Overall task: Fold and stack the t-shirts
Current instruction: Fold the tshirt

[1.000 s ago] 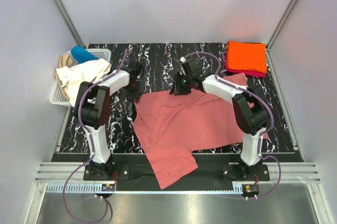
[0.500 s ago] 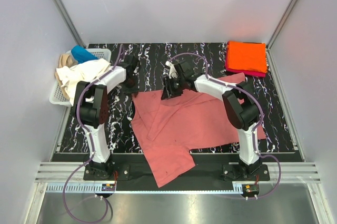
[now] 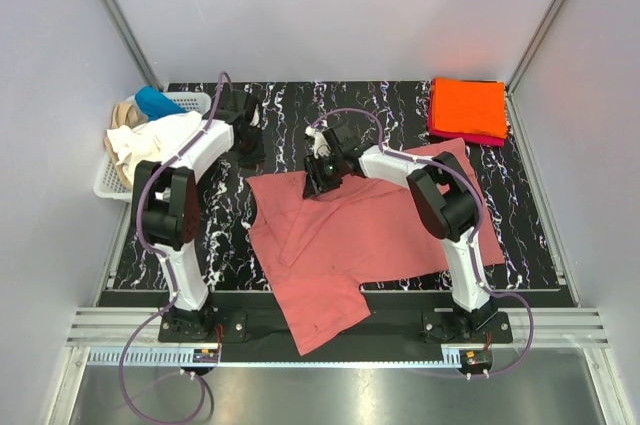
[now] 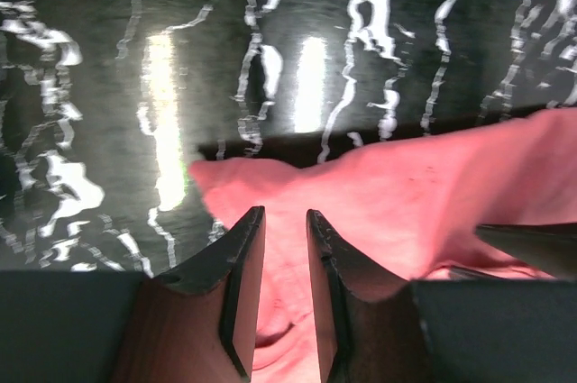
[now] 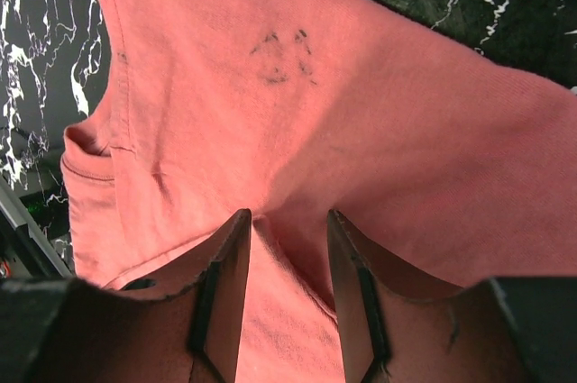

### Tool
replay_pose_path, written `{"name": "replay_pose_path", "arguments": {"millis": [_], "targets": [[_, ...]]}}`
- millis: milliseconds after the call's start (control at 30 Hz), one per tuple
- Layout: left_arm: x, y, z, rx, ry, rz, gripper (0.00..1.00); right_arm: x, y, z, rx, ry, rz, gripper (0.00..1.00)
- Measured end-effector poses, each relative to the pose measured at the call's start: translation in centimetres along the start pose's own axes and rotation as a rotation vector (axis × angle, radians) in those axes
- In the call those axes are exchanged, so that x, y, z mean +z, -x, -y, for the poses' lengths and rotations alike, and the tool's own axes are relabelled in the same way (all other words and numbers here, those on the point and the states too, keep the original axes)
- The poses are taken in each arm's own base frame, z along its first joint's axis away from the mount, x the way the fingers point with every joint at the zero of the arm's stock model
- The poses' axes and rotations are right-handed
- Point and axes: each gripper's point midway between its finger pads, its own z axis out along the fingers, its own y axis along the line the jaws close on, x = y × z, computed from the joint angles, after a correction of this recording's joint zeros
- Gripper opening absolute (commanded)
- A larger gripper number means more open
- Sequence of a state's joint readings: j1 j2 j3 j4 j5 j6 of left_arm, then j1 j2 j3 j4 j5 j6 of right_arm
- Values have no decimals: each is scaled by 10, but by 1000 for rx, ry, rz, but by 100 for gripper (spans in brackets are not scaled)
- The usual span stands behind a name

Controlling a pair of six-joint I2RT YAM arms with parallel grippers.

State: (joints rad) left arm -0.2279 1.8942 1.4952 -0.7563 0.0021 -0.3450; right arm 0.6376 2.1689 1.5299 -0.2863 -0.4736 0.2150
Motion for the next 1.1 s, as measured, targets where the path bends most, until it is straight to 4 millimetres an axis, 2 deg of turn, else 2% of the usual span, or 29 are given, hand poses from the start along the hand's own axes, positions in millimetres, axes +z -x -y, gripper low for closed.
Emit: {"name": "replay_pose_path", "arguments": {"millis": [167, 267, 300, 400, 500, 600, 833, 1100], "targets": [[11, -8, 9, -15, -53, -36, 29, 1, -1, -3, -23, 11, -4, 43], [28, -16, 10, -20, -54, -75, 29, 1, -1, -3, -36, 13, -5, 34], [34, -19, 9, -22, -48, -90, 29, 1, -1, -3, -39, 13, -5, 27], [50, -28, 5, -23, -31, -126, 29, 2, -5, -1, -41, 11, -12, 14], [54, -27, 4, -23, -22, -128, 29, 1, -15, 2, -31, -3, -28, 6], [57, -23, 4, -22, -15, -127, 29, -8, -23, 3, -20, -25, -28, 4], [68, 3, 12, -11, -20, -91, 29, -52, -49, -6, 10, -76, 9, 5], [71, 11, 14, 0, -20, -85, 31, -59, -95, 12, 59, -153, -40, 11]]}}
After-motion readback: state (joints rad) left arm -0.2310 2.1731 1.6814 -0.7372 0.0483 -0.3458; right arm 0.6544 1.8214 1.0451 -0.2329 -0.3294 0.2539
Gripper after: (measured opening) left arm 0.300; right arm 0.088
